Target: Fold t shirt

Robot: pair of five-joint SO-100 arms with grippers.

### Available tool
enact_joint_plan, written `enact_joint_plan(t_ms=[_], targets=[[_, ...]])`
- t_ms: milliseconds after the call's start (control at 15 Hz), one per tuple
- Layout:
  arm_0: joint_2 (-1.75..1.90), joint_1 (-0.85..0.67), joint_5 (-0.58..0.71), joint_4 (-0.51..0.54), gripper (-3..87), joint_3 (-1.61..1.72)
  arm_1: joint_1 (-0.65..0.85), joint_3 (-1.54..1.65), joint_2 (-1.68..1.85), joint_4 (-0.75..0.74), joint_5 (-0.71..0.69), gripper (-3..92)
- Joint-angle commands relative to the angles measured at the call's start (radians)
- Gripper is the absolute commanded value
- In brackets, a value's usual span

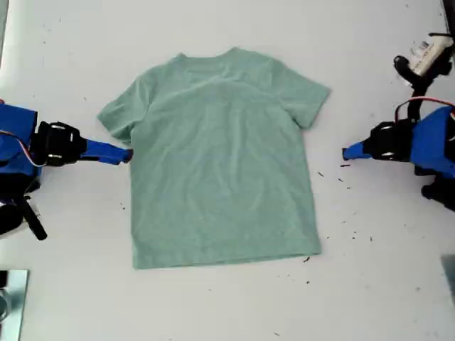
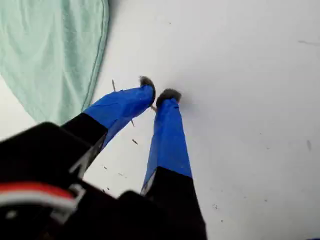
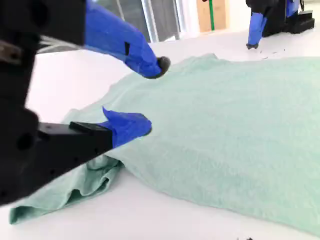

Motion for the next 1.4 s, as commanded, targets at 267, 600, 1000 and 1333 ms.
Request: enact_joint_plan(t_ms=[267, 600, 1000, 1333], targets=[[0.008, -0.009, 0.003, -0.005, 14.9, 0.009, 0.0, 0.043, 0.008, -0.021, 0.02, 4.9], [0.008, -0.009, 0.003, -0.005, 14.9, 0.009, -0.003, 0.043, 0.008, -0.021, 0.023, 4.0], [0.009, 0.193, -0.328, 0.003, 35.9, 0.0, 0.029, -0.055, 0.008, -0.006, -0.003, 2.0], [0.009, 0.101, -0.276, 0.017, -0.2, -0.009, 0.176, -0.676, -0.492, 0.087, -0.241, 2.0]])
